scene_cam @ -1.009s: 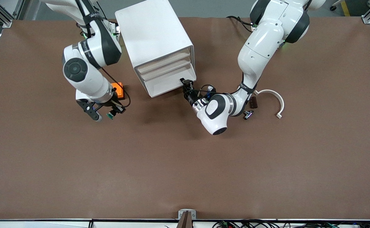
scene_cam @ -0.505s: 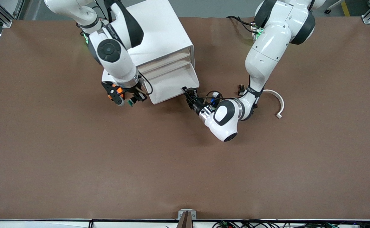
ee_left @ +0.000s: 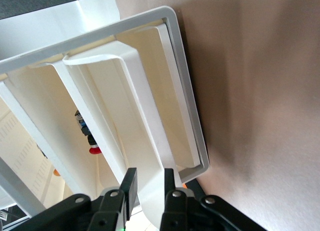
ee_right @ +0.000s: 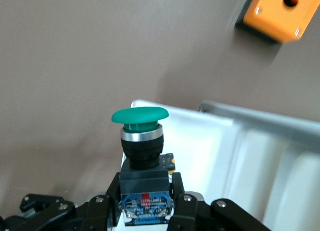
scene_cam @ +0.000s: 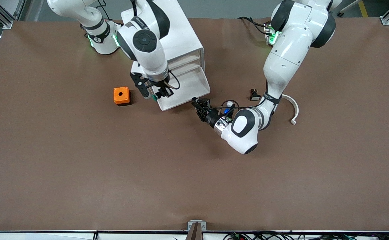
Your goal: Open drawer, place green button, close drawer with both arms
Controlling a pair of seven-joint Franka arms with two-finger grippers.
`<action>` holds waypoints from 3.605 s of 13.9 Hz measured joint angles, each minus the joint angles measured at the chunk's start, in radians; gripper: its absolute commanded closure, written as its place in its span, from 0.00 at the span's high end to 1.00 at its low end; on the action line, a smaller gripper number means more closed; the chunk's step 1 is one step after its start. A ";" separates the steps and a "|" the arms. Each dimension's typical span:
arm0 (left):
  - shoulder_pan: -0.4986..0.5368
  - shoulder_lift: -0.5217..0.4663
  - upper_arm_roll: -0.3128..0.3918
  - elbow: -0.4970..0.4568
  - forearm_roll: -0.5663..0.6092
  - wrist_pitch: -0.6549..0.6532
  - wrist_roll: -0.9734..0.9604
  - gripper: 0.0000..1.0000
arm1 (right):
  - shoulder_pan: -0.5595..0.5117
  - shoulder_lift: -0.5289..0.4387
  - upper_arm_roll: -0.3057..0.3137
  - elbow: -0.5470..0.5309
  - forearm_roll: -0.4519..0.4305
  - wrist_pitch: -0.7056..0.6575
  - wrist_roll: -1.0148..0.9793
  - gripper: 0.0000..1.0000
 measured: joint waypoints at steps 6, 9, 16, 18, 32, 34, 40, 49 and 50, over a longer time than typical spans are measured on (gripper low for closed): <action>0.018 -0.001 0.000 0.009 -0.001 0.010 0.052 1.00 | 0.058 0.124 0.000 0.043 0.068 0.063 0.063 0.00; 0.057 -0.013 0.010 0.027 0.018 0.010 0.173 1.00 | 0.074 0.162 0.000 0.051 0.077 0.063 0.083 0.00; 0.069 -0.095 0.074 0.044 0.251 0.012 0.707 1.00 | 0.100 0.201 0.000 0.070 0.080 0.063 0.173 0.00; 0.066 -0.112 0.084 0.059 0.328 0.022 0.800 1.00 | 0.108 0.202 0.000 0.080 0.081 0.063 0.195 0.00; 0.029 -0.196 0.096 0.073 0.646 0.392 1.184 1.00 | 0.144 0.218 -0.004 0.213 0.050 -0.013 0.126 1.00; 0.015 -0.214 0.096 0.073 0.708 0.406 1.187 1.00 | 0.136 0.219 -0.014 0.301 0.041 -0.110 0.006 1.00; -0.067 -0.227 0.097 0.070 0.827 0.432 1.162 1.00 | -0.016 0.219 -0.027 0.535 0.039 -0.417 -0.423 1.00; -0.223 -0.214 0.094 0.049 1.023 0.435 0.958 1.00 | -0.402 0.116 -0.039 0.602 -0.023 -0.726 -1.252 1.00; -0.242 -0.210 0.093 0.048 1.023 0.435 0.958 1.00 | -0.451 0.103 -0.039 0.605 -0.026 -0.752 -1.343 1.00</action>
